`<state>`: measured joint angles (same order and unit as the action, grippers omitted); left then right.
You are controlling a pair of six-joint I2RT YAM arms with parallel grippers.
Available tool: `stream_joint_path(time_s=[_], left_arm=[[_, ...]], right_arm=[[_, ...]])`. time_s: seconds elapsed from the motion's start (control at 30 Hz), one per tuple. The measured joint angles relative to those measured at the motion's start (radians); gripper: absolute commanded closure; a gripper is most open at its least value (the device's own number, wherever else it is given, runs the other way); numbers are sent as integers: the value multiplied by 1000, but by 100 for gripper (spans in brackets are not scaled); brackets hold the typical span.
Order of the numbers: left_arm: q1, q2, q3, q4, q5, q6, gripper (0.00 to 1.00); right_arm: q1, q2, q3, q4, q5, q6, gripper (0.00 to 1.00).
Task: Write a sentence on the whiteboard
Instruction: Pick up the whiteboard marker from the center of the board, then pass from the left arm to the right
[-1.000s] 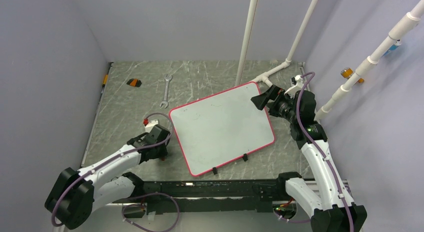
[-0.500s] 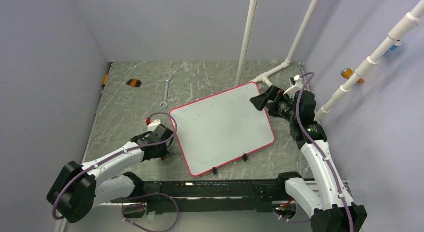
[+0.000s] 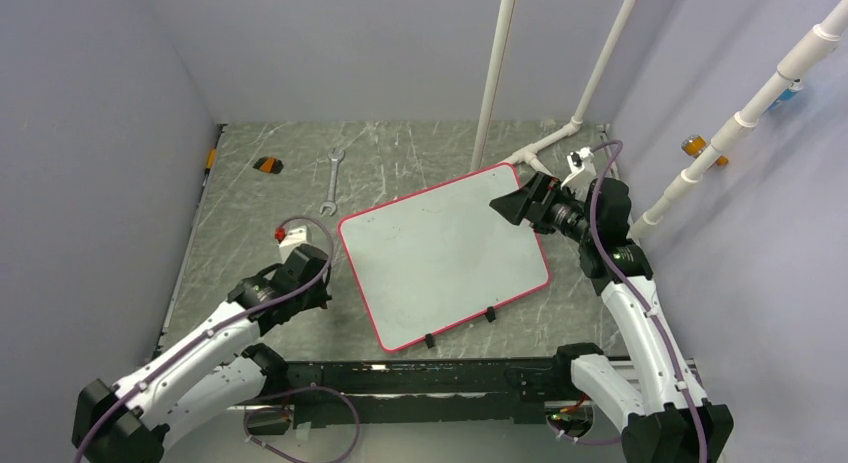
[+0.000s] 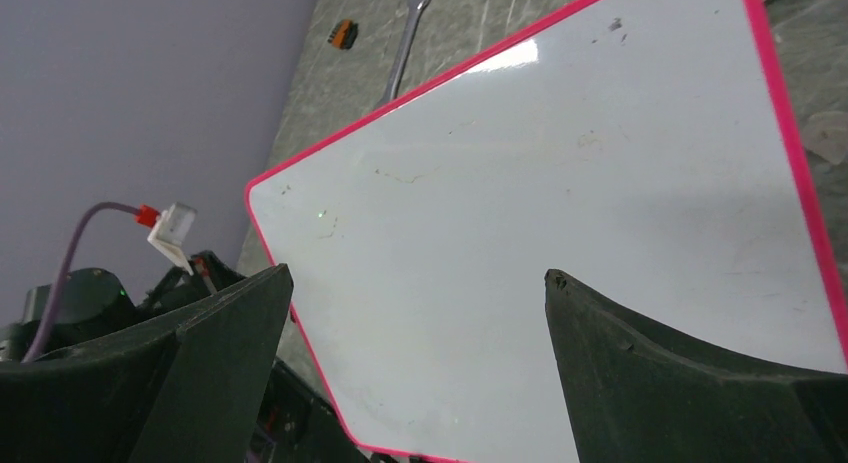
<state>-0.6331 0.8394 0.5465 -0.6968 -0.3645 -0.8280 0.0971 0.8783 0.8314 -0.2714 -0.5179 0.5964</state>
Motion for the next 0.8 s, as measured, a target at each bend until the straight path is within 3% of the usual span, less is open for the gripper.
stream_joint_path(time_s=[0.37, 0.8], left_arm=[[0, -175, 156, -142, -17, 56, 100], [0, -214, 357, -139, 143, 387, 100]], right_arm=[[6, 45, 35, 5, -147, 2, 0], [75, 79, 74, 11, -253, -6, 0]])
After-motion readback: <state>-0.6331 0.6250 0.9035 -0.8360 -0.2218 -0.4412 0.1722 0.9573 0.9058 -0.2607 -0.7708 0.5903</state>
